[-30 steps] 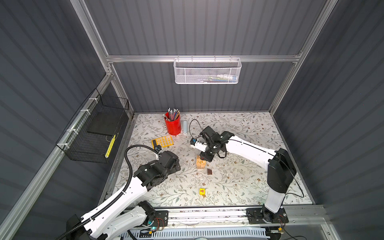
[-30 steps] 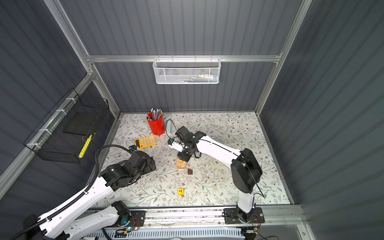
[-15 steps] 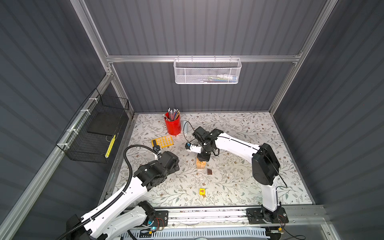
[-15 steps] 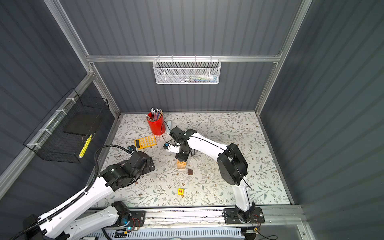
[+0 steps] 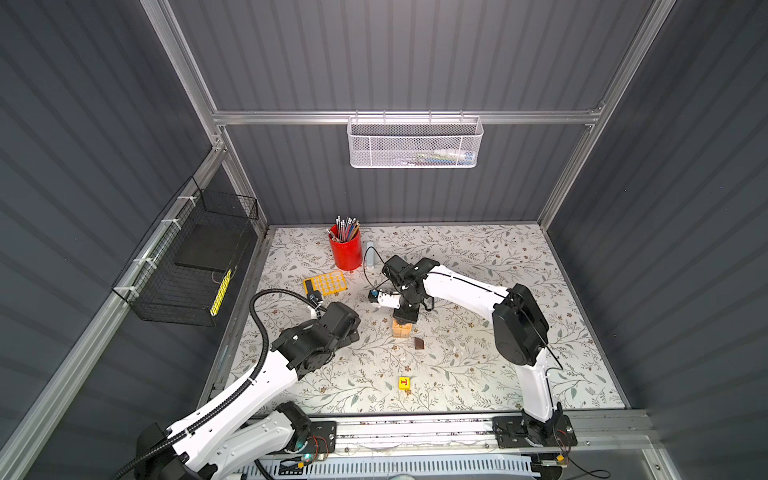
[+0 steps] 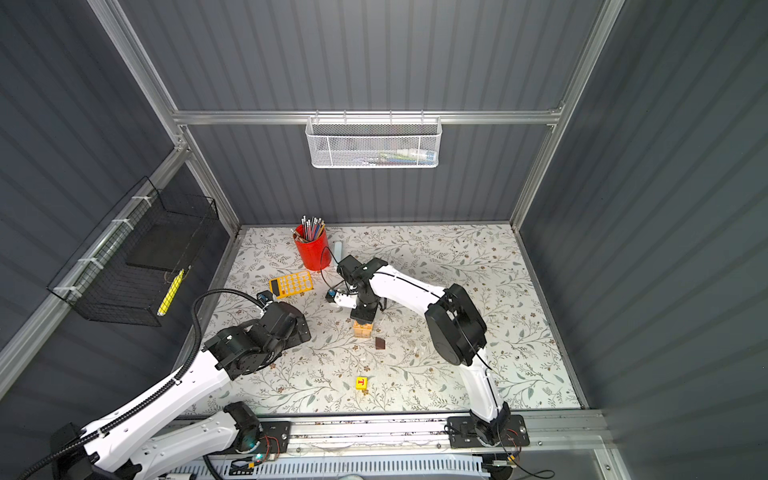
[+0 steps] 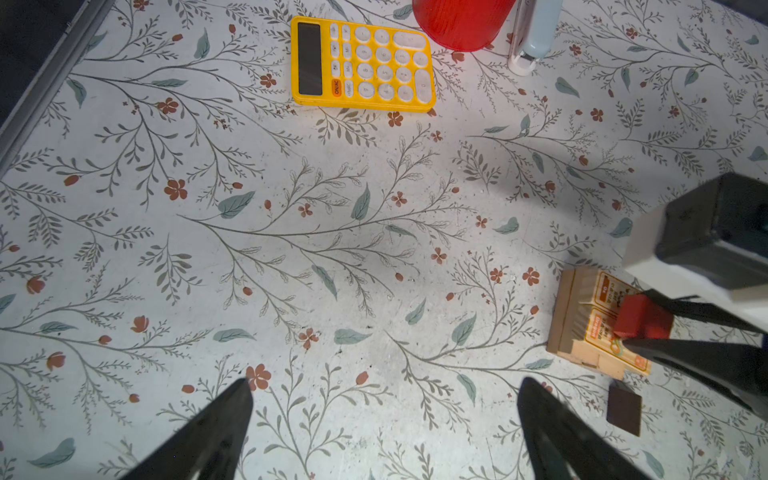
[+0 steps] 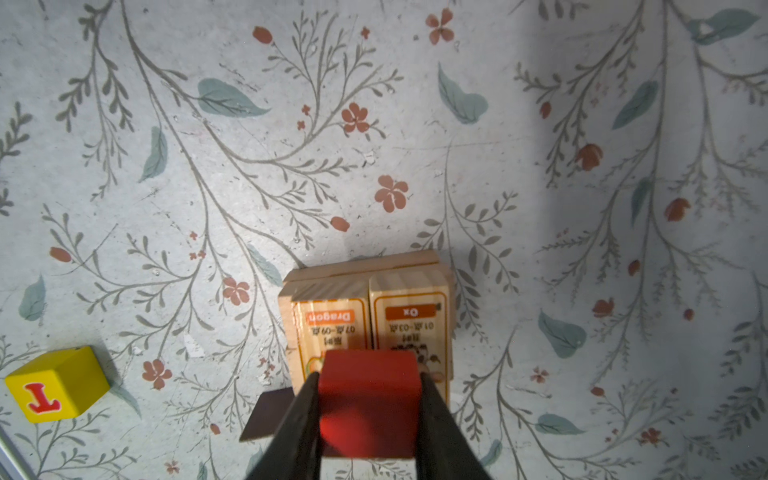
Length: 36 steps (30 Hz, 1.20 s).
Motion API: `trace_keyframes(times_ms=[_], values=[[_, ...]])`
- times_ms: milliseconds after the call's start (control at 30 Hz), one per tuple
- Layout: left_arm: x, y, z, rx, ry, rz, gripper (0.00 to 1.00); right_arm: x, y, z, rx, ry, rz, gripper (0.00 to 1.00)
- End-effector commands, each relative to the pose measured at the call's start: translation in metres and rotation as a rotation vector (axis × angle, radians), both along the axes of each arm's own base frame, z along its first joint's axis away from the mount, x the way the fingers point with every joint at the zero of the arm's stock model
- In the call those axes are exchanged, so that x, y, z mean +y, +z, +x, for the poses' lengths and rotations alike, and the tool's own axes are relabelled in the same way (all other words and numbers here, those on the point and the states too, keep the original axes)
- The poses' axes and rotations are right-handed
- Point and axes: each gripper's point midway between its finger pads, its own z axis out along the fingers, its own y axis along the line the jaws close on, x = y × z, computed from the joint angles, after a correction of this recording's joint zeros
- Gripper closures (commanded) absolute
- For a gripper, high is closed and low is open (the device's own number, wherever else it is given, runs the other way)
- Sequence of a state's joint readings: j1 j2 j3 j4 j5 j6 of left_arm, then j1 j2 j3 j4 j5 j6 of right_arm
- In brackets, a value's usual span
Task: Build the wood block tower
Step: 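Carry the red cube over the tile group and lower it on top, then open the right gripper to release the red cube and rise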
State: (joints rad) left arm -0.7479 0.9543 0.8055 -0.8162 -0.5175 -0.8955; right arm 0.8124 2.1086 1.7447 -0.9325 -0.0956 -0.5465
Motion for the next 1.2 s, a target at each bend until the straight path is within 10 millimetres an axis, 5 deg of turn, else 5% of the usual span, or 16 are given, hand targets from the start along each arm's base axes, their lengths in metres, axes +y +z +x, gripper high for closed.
trace_keyframes(times_ms=[0,800,1167], values=[[0.004,0.0,-0.001,0.002,0.016,0.015,0.0,-0.001,-0.001,0.001,0.001,0.022,-0.022,0.68],[0.001,-0.003,0.0,0.008,0.017,0.012,0.01,-0.002,-0.011,-0.001,0.027,0.024,-0.047,0.57],[-0.001,0.002,0.003,0.0,0.014,0.01,0.0,0.005,0.042,-0.002,-0.046,-0.007,0.056,0.47]])
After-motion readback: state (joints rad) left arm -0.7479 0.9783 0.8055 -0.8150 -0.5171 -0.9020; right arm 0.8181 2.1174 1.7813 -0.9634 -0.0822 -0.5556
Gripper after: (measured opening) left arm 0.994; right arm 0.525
